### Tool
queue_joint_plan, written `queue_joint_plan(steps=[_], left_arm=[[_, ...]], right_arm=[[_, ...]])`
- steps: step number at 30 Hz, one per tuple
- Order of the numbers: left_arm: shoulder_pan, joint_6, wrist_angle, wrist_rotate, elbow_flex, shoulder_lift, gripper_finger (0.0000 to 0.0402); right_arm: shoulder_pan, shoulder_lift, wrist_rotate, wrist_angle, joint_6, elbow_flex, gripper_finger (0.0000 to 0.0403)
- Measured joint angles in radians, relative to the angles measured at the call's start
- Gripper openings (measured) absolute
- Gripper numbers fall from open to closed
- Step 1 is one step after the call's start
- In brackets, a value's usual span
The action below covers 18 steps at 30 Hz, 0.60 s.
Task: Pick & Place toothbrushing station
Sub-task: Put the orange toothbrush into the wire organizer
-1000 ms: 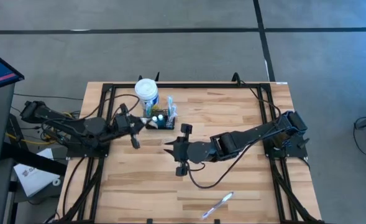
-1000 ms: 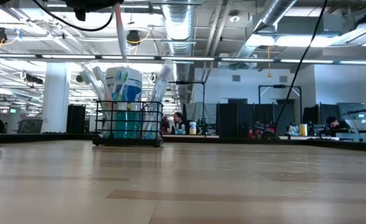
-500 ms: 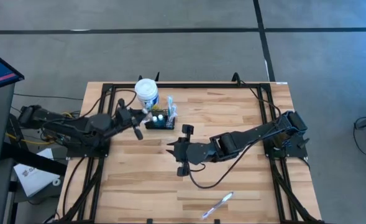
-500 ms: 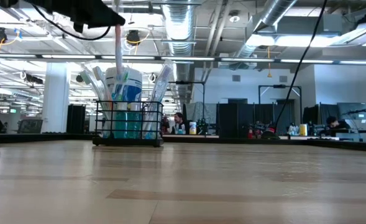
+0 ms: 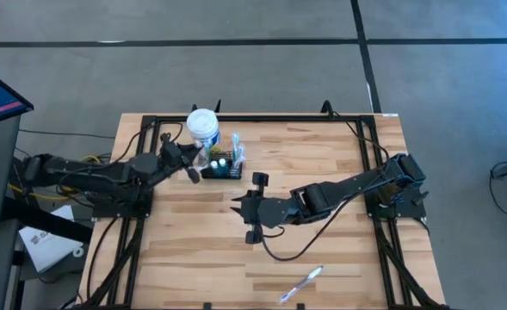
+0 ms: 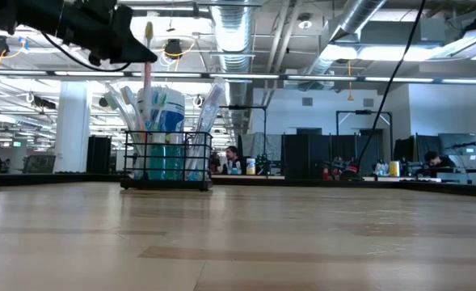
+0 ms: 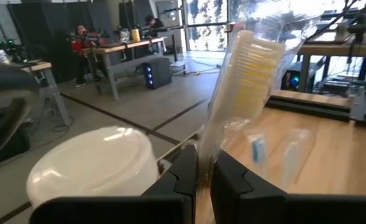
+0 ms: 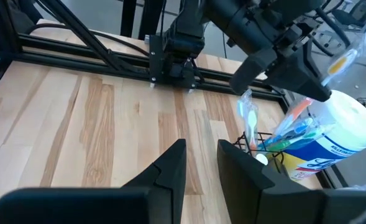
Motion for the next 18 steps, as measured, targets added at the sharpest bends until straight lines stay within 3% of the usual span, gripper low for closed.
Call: queue_joint_plan(steps=[18], left_arm=[[0.078, -0.054, 0.099, 0.016, -0.101, 0.0, 0.001]], right_arm=[[-0.003, 0.011, 0.001, -0.009, 0.015, -0.002, 0.0082]])
